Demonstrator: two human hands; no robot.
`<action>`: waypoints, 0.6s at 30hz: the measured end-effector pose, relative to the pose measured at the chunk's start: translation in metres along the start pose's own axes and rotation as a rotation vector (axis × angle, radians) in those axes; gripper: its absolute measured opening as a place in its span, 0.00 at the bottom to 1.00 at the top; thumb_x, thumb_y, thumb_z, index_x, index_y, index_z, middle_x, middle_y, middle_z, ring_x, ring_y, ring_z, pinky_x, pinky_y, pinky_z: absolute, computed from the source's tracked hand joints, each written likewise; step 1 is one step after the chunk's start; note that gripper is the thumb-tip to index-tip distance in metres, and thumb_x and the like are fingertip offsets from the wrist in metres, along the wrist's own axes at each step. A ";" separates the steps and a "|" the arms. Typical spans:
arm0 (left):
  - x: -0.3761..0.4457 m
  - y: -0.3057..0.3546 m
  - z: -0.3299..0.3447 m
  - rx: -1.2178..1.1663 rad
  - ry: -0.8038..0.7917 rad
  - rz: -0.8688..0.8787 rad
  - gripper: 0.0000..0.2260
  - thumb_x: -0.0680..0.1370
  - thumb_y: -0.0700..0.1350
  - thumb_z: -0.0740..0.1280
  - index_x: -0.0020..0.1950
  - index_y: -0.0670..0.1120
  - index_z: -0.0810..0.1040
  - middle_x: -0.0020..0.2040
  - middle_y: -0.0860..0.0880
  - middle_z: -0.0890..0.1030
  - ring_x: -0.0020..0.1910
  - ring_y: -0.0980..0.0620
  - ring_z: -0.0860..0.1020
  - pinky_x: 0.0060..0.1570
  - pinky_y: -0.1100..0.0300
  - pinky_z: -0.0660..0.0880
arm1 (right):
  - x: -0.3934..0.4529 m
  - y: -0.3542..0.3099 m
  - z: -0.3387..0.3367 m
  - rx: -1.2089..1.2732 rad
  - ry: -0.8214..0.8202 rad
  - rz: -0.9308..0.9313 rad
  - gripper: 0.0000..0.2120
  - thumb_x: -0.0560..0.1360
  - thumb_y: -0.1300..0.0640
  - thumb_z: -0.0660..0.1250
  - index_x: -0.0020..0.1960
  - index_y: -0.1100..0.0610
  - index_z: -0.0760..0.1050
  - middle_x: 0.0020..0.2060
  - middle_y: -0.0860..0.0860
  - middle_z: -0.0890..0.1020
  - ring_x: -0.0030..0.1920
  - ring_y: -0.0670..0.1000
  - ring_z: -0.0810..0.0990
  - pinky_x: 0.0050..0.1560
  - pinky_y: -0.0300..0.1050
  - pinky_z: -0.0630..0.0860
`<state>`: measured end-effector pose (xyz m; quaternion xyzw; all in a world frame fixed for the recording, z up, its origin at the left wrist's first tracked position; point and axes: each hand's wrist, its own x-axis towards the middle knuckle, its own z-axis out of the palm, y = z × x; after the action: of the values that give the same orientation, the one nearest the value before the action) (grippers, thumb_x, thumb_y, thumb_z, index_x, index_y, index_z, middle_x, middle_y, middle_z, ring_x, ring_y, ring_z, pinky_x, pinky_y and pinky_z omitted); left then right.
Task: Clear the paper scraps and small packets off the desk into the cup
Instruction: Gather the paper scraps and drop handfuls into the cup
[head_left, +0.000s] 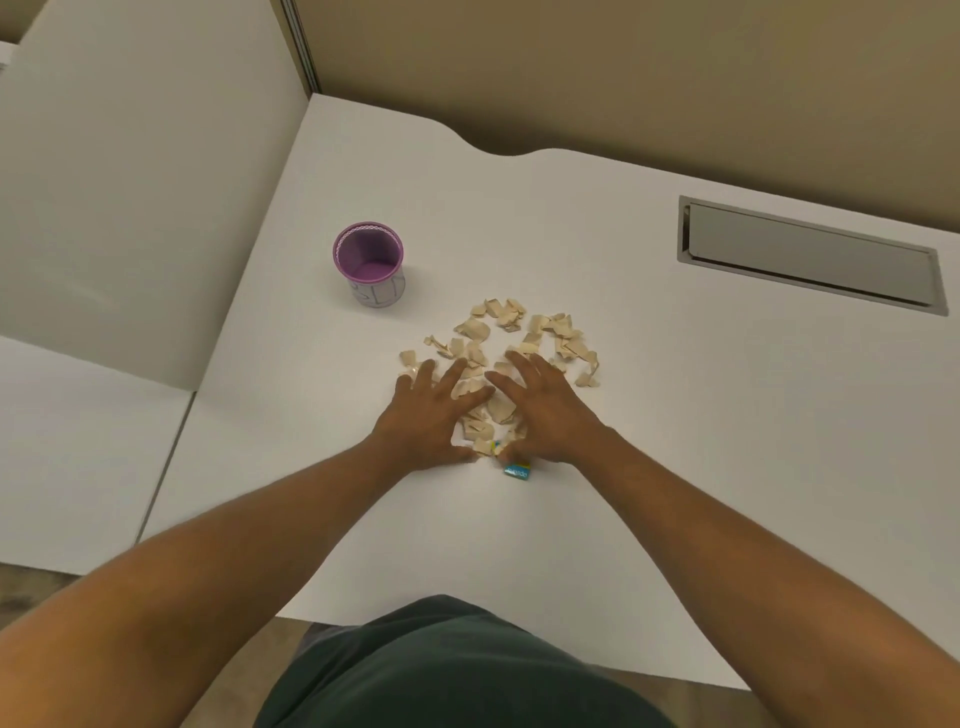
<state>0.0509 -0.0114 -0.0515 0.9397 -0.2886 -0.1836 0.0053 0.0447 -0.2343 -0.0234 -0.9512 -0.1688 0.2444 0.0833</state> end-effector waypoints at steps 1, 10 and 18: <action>0.001 -0.001 -0.002 0.015 0.013 0.023 0.40 0.70 0.73 0.64 0.79 0.62 0.60 0.80 0.43 0.63 0.73 0.32 0.67 0.61 0.39 0.73 | 0.003 -0.001 0.000 -0.022 -0.027 -0.002 0.53 0.63 0.37 0.78 0.79 0.46 0.55 0.81 0.53 0.50 0.79 0.61 0.49 0.78 0.58 0.55; 0.008 -0.004 -0.008 -0.174 0.089 0.064 0.14 0.76 0.46 0.70 0.61 0.48 0.83 0.62 0.42 0.79 0.59 0.38 0.77 0.48 0.43 0.80 | 0.000 -0.005 0.011 -0.100 0.044 0.002 0.26 0.76 0.57 0.69 0.73 0.52 0.68 0.75 0.54 0.64 0.71 0.59 0.66 0.54 0.54 0.79; 0.001 -0.009 -0.008 -0.069 0.128 -0.024 0.42 0.69 0.70 0.69 0.80 0.62 0.58 0.83 0.43 0.55 0.79 0.31 0.57 0.69 0.31 0.65 | -0.008 0.007 0.002 0.054 0.054 0.049 0.43 0.68 0.47 0.78 0.77 0.45 0.60 0.78 0.51 0.61 0.75 0.58 0.60 0.67 0.54 0.72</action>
<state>0.0591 -0.0057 -0.0459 0.9522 -0.2697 -0.1328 0.0540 0.0394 -0.2436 -0.0237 -0.9586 -0.1366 0.2253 0.1077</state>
